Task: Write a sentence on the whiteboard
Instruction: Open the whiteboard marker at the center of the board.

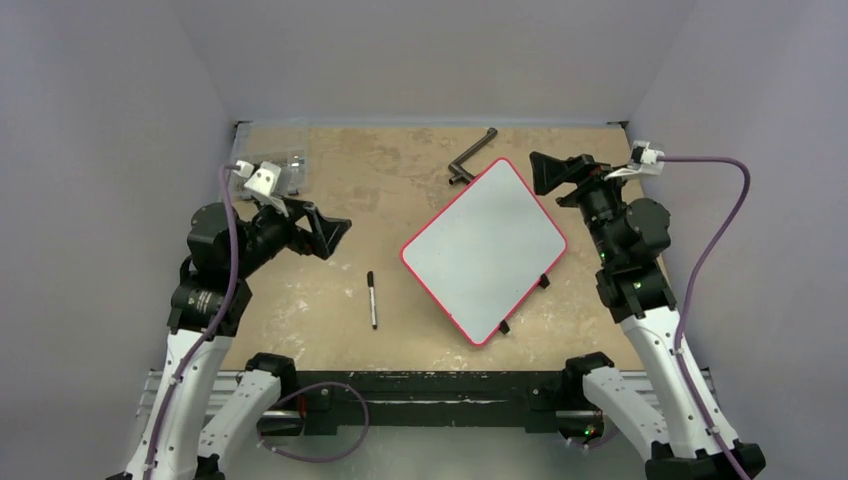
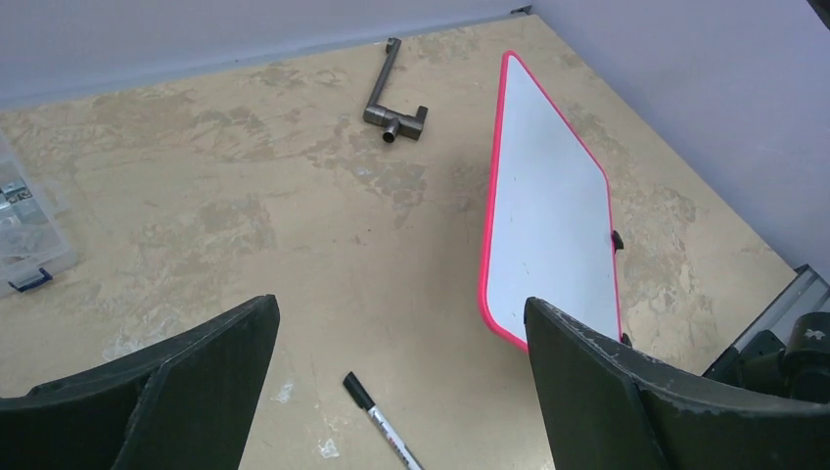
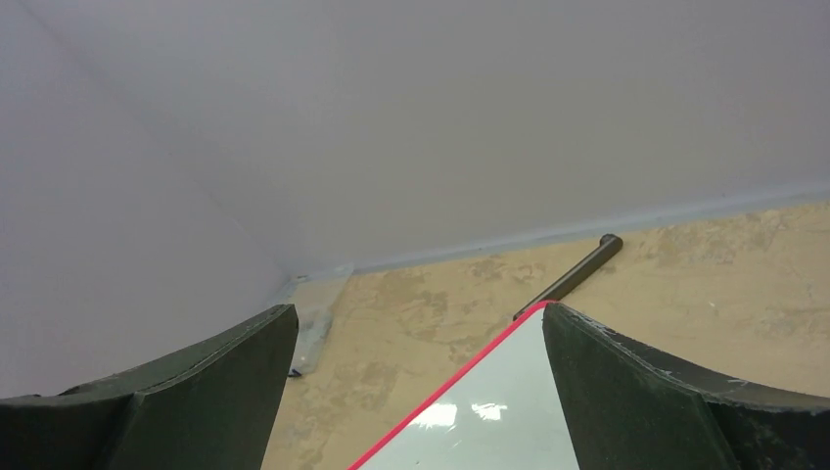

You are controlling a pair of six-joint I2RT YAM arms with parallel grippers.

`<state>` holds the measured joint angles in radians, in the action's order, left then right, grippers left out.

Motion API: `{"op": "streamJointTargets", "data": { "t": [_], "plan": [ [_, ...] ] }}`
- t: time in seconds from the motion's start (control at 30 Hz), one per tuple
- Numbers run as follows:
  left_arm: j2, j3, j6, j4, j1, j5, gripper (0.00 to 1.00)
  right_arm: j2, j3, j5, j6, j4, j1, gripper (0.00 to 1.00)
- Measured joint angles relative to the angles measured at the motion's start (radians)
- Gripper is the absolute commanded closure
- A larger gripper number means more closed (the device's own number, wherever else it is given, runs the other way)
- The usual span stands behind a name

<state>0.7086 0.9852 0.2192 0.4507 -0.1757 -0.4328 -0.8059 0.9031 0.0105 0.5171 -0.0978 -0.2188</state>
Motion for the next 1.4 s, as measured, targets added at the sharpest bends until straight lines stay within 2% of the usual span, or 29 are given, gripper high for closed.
{"op": "streamJointTargets", "data": {
  "t": [0.4,0.47,0.6,0.87,1.13,1.4],
  "plan": [
    [0.087,0.002,-0.024,0.046,-0.059,0.038,0.08,0.154,-0.071,0.062,0.071,0.029,0.0,0.01],
    [0.12,0.006,-0.038,0.071,-0.097,0.086,0.1,0.164,-0.079,0.097,0.087,0.034,0.0,0.01],
    [0.188,0.04,-0.042,0.146,-0.19,0.178,0.21,0.156,-0.094,0.183,0.121,0.041,0.0,0.01],
    [0.24,0.049,0.092,0.21,-0.24,0.274,0.27,0.069,-0.094,0.292,0.153,0.129,-0.023,0.01],
    [0.363,-0.036,0.193,0.201,-0.275,0.386,0.33,0.043,-0.068,0.292,0.103,0.26,-0.083,0.01],
    [0.455,-0.135,0.247,0.142,-0.297,0.448,0.39,0.063,-0.055,0.291,0.064,0.274,-0.09,0.01]
  ]
}}
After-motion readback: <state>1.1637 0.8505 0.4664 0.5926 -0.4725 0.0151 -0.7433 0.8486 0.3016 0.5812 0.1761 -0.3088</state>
